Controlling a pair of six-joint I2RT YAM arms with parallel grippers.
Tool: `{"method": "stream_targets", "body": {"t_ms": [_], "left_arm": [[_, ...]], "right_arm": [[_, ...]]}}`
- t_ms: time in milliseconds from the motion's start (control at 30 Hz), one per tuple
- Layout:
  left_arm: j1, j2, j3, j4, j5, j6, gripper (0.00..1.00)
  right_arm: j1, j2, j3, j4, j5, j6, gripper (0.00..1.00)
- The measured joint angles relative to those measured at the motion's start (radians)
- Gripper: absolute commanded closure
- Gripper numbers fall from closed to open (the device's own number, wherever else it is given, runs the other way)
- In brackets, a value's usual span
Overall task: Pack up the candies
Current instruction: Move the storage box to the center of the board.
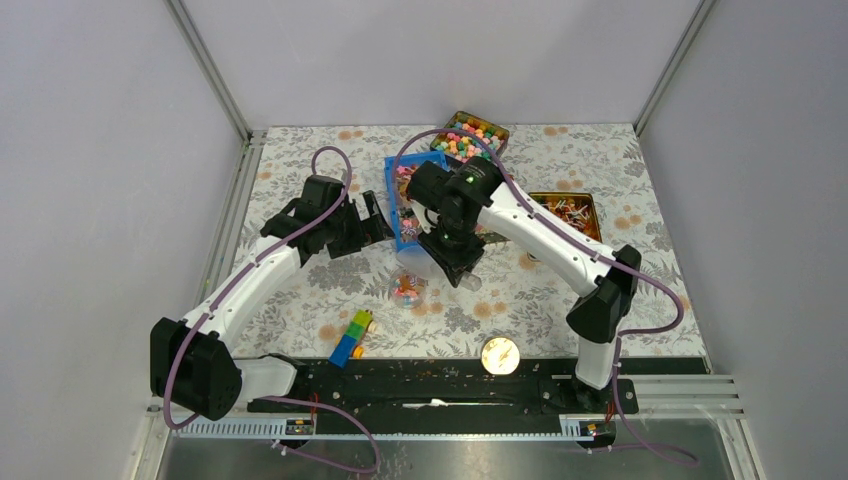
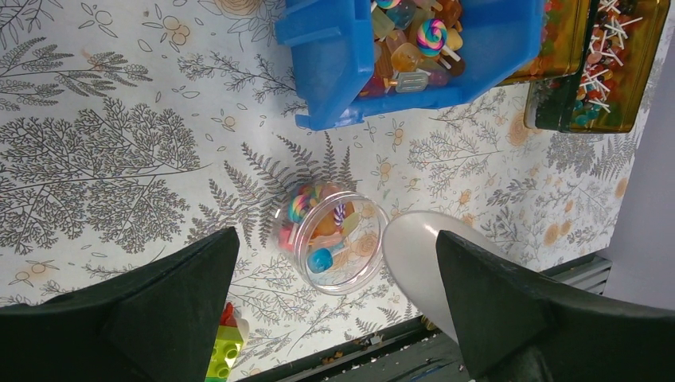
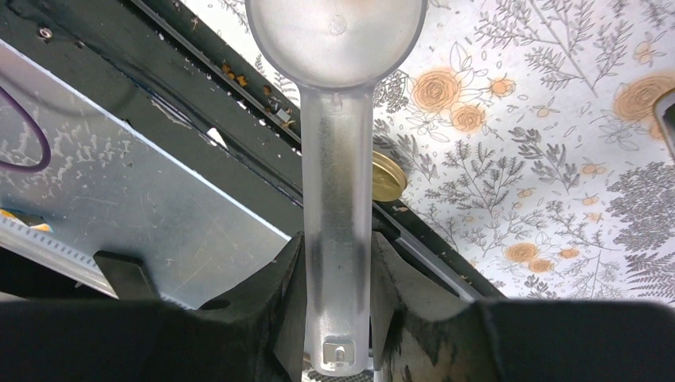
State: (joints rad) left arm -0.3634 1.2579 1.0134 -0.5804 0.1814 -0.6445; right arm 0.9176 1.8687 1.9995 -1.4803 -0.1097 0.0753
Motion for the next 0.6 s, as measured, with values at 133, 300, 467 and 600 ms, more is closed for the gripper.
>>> {"method": "stream_targets", "body": {"t_ms": [133,300,467,600], "left_arm": [[0.0,0.002,0.0,0.01,0.011,-0.008,0.02],[0.0,0.03,0.002,0.038,0.035,-0.016,0.04],[0.0,0.073,0.019,0.043,0.053,-0.019,0.04],[0.001,0.111,0.053,0.044,0.059,-0.019,0.06]], "right_arm": [[-0.019,-0.005,0.014,0.002,0.023,-0.002,1.0],[-0.087,-0.005,0.02,0.005,0.047,-0.004,1.0],[-0.14,-0.005,0.048,0.006,0.114,-0.002,1.0],[-0.166,-0.004,0.082,0.008,0.149,0.005,1.0]]}}
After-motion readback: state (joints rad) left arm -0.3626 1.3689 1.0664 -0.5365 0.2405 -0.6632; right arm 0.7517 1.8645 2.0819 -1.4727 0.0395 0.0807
